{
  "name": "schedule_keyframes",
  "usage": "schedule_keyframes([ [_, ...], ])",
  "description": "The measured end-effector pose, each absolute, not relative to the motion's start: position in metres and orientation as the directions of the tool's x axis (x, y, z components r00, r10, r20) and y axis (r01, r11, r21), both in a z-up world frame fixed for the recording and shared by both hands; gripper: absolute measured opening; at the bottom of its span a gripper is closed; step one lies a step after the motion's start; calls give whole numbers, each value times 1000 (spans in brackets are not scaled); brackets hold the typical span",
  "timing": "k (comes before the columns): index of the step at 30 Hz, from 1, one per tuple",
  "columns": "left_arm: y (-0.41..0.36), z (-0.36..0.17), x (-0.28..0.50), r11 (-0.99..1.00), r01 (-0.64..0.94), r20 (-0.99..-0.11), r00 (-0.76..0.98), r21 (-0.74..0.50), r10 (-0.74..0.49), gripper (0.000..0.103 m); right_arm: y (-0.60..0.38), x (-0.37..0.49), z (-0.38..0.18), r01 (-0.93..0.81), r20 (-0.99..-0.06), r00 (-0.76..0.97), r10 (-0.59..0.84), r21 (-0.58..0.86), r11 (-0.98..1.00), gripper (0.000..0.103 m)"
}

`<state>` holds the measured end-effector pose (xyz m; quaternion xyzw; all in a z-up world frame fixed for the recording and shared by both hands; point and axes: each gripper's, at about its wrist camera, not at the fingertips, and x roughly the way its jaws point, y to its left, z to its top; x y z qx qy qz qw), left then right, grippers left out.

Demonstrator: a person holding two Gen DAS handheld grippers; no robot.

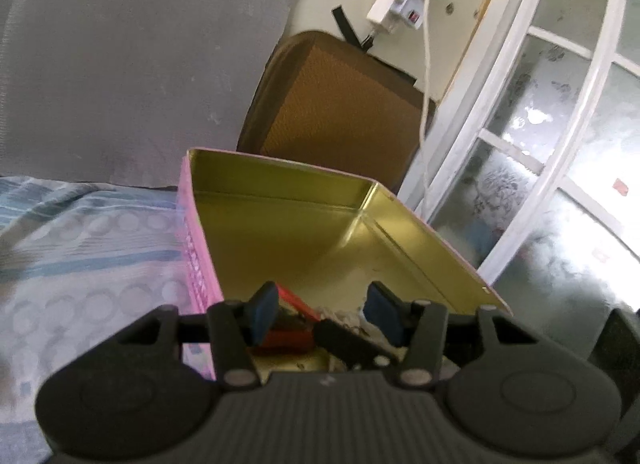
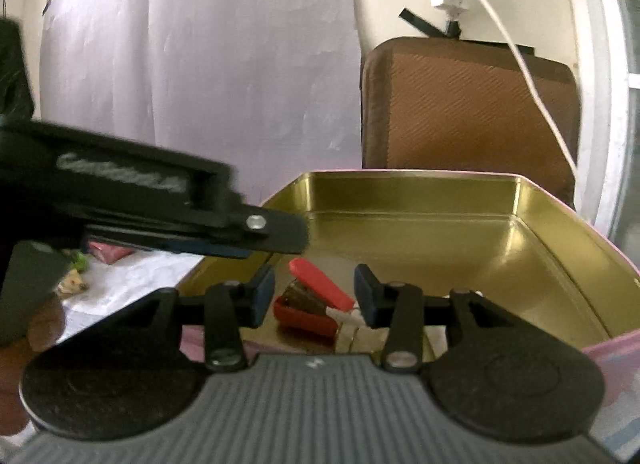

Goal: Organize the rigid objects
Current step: 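Carry the red stapler into the pink tin and open the right gripper, then grasp the brown cardboard box with the right gripper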

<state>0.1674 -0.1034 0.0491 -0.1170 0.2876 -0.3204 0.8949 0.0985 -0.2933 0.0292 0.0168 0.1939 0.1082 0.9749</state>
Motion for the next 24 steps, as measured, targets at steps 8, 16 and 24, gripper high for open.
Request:
schedule_keyframes([
  [8,-39,52,109,789,477,-415,674,-388,-611,53,-298,58,38,-178,-331,919,216,141,974,46],
  [16,73,20,56,903,275,-475,778,-331,-411,53,-253,42,56,-308,-313,886,342,154,939,47],
  [24,171,1,38,972,-54,-500,863,-227,-69,55,-147,61,46,-460,-404,772,490,176,870,62],
])
